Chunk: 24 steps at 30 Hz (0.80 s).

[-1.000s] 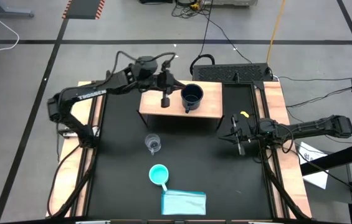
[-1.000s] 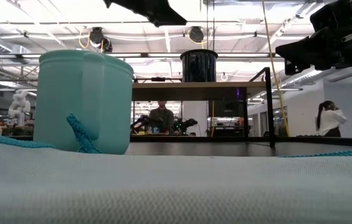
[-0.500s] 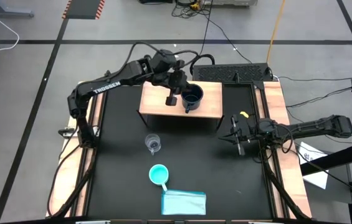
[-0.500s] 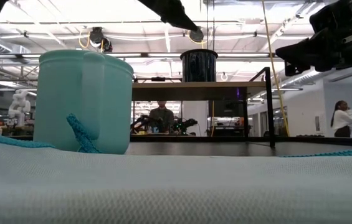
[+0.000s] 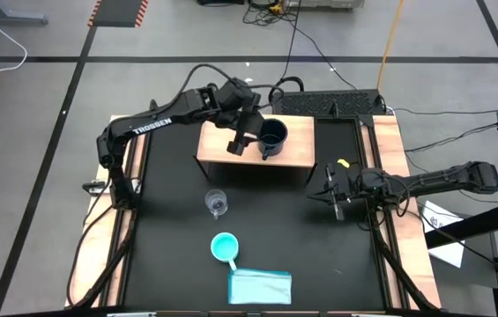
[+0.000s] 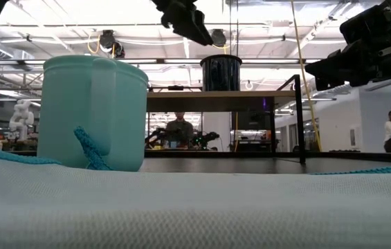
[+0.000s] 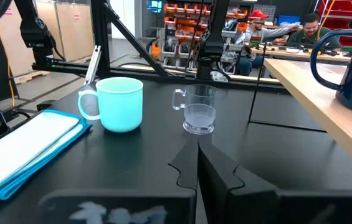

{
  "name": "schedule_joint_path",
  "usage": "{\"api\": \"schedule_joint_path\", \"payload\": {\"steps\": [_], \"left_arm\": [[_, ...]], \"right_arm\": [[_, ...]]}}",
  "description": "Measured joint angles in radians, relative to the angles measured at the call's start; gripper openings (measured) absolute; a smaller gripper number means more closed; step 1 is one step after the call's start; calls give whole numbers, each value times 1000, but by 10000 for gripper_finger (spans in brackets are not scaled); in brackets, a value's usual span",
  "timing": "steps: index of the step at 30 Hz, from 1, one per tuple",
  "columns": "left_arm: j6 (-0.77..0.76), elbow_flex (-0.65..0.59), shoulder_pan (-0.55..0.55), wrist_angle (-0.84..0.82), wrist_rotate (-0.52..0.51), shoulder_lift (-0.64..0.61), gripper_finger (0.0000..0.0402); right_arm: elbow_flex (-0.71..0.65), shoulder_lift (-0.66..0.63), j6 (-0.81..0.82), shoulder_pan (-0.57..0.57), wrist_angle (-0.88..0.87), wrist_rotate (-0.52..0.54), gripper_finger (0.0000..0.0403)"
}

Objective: Stack small to large cups/mugs on shelf
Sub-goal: Put the dark blue mug on the shelf

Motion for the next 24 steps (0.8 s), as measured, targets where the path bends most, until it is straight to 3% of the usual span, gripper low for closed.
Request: {"api": "schedule_joint_path", "payload": {"steps": [14,24], "left_arm": [[95,-1,-27,-88,59,7,235],[143,-2,-25,-56,28,91,234]], "right_arm": [[0,1,0,0,29,2,0],[0,9,0,0,46,2,0]]}}
